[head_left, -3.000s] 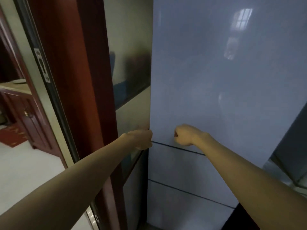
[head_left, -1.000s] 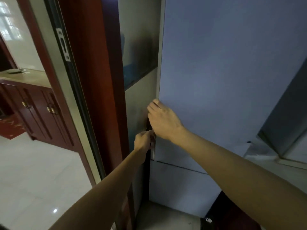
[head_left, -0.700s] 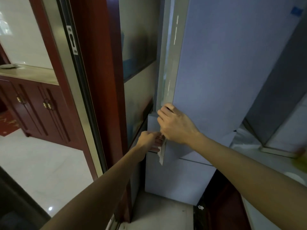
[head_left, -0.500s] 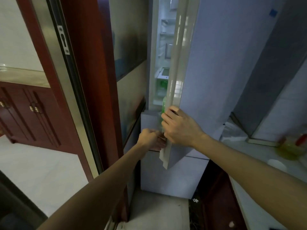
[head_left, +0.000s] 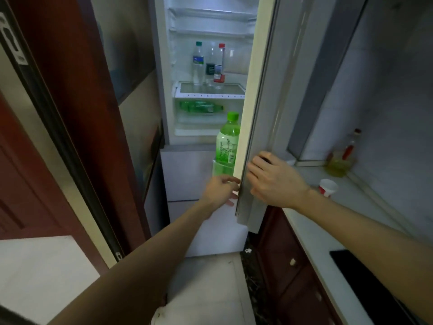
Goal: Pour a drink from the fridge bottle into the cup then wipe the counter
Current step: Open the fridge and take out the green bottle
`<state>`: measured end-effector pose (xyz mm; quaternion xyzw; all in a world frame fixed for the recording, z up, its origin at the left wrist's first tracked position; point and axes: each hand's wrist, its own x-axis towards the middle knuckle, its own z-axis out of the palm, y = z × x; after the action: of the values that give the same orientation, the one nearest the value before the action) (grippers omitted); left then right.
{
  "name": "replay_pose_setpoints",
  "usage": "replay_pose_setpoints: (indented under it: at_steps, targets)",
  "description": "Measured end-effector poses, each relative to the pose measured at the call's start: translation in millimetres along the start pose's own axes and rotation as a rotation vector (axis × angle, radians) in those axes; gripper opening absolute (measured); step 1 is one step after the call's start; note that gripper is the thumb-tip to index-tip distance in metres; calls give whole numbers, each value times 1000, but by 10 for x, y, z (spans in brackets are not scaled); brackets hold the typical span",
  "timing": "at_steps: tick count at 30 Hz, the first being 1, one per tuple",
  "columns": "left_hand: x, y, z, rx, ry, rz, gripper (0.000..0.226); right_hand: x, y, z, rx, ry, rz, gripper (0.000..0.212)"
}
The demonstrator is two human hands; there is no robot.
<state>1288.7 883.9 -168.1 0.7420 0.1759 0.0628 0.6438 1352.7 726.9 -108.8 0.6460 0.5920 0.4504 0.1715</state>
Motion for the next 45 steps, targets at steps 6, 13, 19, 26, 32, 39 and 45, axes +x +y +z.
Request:
replay_pose_setpoints:
  at_steps: [6,13,19,26,32,39,45]
  targets:
    - [-130,45,283,-14,-128,12,27,-323,69,-75,13,-120,7,21]
    - [-123,188,514,135,-199,63,20,-370,204,-148,10,-223,29,16]
    - [3,321,529,164,-59,55,17,-448,262,-111,19,-414,81,13]
    - [229,426,566,169,190,94,15,-545,133,86,214,-582,268,19]
    - [443,612,628,196,200,204,50,-637,176,80,274,-597,375,22]
    - [713,772,749,271,-136,329,102,-746,258,190,362,-598,459,26]
    - [939,690,867,250,-292,385,99,-918,334,276,362,-464,556,23]
